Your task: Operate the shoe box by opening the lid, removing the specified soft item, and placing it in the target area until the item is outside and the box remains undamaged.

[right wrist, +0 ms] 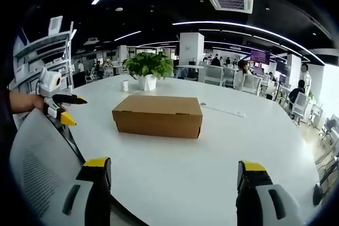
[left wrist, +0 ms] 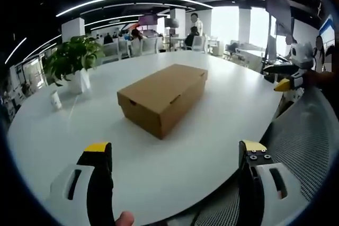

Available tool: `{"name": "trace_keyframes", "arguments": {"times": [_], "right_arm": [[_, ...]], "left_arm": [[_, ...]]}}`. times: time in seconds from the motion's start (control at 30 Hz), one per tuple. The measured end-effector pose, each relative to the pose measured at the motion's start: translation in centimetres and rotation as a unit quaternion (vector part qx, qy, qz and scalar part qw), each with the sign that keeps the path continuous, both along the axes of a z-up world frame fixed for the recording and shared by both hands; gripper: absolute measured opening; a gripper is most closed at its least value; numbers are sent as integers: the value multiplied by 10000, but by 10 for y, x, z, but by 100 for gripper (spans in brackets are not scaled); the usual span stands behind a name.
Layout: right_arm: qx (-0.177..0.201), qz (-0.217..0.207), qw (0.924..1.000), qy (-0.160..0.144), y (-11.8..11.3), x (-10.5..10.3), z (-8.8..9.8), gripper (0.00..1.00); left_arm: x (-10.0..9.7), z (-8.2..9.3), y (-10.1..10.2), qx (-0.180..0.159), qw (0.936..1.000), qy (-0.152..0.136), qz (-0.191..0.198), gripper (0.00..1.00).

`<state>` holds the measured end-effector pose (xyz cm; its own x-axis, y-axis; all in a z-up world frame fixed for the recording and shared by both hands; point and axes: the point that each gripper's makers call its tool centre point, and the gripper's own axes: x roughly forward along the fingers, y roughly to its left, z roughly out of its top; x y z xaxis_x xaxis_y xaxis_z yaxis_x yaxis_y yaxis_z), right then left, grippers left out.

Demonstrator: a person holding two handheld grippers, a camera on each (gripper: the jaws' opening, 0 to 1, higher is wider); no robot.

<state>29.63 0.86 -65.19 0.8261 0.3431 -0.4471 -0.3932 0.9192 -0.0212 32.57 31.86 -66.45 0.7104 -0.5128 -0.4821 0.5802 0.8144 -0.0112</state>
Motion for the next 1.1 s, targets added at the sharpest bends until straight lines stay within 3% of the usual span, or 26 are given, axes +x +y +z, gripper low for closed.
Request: {"name": "trace_keyframes", "arguments": {"times": [0.4,0.77,1.1], "right_arm": [[-140,304,9994,-22,1,18,5,99],[-161,505,9986,-17,5,29,8,99],[-211,634,9977,-60,6,42,10,99]], "left_arm": [[14,15,6,9,9996,-172,219,99],[29,23,-2,-138,9995,-118,244,99],[42,28,-9,-116,9993,-259,245,99]]}}
